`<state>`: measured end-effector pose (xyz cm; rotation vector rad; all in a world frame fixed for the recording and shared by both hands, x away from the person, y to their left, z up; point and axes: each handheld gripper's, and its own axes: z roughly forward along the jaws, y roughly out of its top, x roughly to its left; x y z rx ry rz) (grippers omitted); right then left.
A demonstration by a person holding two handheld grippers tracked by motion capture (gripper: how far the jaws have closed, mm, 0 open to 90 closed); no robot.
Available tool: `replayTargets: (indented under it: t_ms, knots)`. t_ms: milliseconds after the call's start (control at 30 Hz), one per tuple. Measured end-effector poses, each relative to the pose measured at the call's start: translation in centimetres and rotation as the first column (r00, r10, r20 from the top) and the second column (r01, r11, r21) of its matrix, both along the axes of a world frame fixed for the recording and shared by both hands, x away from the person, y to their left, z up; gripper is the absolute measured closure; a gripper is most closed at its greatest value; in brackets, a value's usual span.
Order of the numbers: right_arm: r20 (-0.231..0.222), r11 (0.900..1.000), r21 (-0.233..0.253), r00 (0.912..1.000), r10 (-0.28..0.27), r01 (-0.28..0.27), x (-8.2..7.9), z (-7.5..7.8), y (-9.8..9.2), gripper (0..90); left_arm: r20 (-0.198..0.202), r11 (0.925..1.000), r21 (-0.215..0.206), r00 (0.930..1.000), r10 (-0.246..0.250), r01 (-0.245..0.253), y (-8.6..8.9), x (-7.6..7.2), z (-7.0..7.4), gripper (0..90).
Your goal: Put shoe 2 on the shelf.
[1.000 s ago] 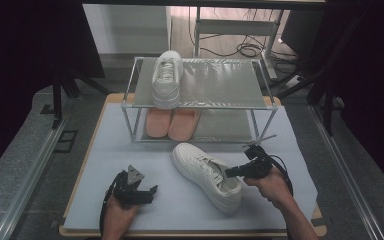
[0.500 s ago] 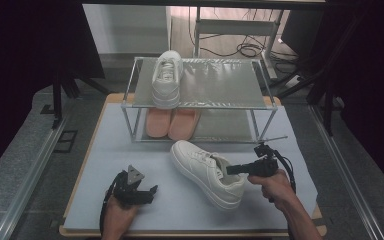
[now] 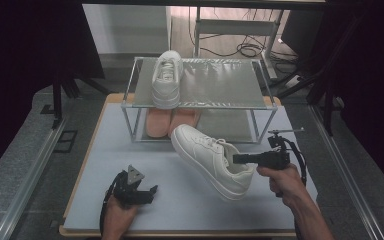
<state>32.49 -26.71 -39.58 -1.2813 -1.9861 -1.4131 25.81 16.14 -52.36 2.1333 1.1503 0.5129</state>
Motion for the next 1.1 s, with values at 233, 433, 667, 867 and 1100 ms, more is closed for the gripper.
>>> replayTargets:
  t_ms: [233, 433, 667, 867, 1100]
  knots:
    - [0.006, 0.999, 0.030, 0.9996, -0.028, 0.028, 0.1, 1.5, -0.6, 82.2, 0.000, 1.0000, 0.001, 1.0000, 0.000, 0.000, 0.0, 0.0, 0.0, 13.5]
    - [-0.006, 0.996, 0.070, 0.9986, -0.052, 0.052, 0.3, 2.5, -1.3, 82.3, 0.001, 1.0000, 0.002, 1.0000, -0.001, 0.001, 0.0, 0.0, 0.0, 13.5]
    - [-0.018, 0.987, 0.138, 0.9962, -0.085, 0.087, 0.5, 3.4, -2.0, 82.4, 0.002, 1.0000, 0.003, 1.0000, 0.000, 0.000, 0.0, 0.0, 0.0, 13.5]
    - [-0.022, 0.980, 0.171, 0.9948, -0.100, 0.102, 0.6, 4.3, -2.5, 82.5, 0.002, 1.0000, 0.003, 1.0000, -0.001, 0.001, 0.0, 0.0, 0.0, 13.5]
    - [-0.031, 0.970, 0.204, 0.9913, -0.128, 0.132, 1.3, 5.1, -2.8, 82.7, 0.002, 1.0000, 0.002, 1.0000, -0.001, 0.001, 0.0, 0.0, 0.0, 13.5]
